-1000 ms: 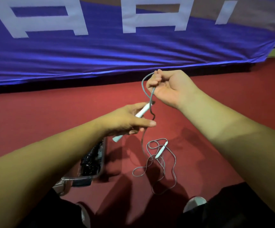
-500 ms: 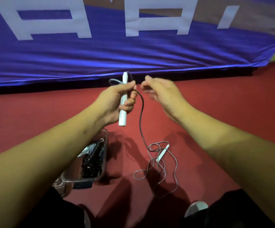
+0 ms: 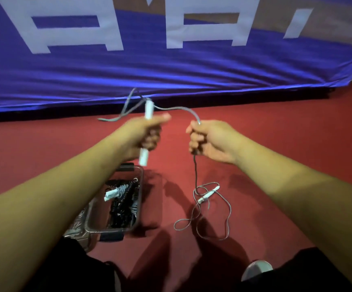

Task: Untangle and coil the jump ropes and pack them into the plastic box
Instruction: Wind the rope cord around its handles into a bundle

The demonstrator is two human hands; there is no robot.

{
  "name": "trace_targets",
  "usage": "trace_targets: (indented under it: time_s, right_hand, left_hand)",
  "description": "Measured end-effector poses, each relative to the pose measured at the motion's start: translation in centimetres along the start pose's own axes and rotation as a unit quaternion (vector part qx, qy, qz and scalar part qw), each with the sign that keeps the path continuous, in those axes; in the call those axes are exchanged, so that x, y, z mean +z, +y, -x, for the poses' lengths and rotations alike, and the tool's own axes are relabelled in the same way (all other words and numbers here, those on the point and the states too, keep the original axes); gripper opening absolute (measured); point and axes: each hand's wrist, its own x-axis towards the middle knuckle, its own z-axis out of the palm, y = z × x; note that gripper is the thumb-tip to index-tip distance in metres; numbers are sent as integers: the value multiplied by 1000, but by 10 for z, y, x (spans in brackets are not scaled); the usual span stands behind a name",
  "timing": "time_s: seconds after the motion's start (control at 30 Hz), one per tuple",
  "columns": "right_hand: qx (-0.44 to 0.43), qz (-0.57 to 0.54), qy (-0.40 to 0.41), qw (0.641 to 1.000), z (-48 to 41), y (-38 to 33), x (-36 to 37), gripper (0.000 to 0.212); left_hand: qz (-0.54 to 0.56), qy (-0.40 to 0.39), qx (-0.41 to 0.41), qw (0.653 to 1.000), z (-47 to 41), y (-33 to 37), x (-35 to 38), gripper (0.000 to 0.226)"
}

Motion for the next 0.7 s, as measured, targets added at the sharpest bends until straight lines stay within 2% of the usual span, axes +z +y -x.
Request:
trace_targets:
  time_s: [0.07, 0.13, 0.2, 0.27, 0.37, 0.47, 0.53, 0.67, 0.7]
  right_hand:
    - [-17, -154, 5, 988, -3, -26, 12, 27]
    - [-31, -219, 6, 975, -3, -45, 15, 26]
    - [-45, -229, 17, 972, -1, -54, 13, 25]
    - [-68, -220, 50, 972, 0, -57, 12, 24]
    - [-73, -130, 66, 987, 3, -51, 9, 28]
    - [-33, -8, -46, 998, 8, -34, 7, 32]
    - [-28, 97, -106, 989, 8, -16, 9, 32]
    - [-25, 290, -92, 952, 7, 16, 13, 10]
    - [-18, 316, -78, 945, 5, 20, 12, 10]
  left_hand:
    - [-155, -96, -29, 983, 10, -16, 19, 34]
    - [-227, -155, -5, 961, 13, -28, 39, 26]
    - [-222, -129, 34, 966, 8, -34, 51, 11]
    - [-188, -66, 62, 978, 3, -31, 49, 16]
    - [-58, -49, 120, 990, 2, -13, 37, 18]
    - [67, -94, 129, 985, 3, 6, 28, 11]
    - [99, -119, 129, 980, 6, 13, 25, 12]
    - [108, -101, 138, 979, 10, 23, 21, 12]
    - [132, -92, 141, 977, 10, 27, 18, 11]
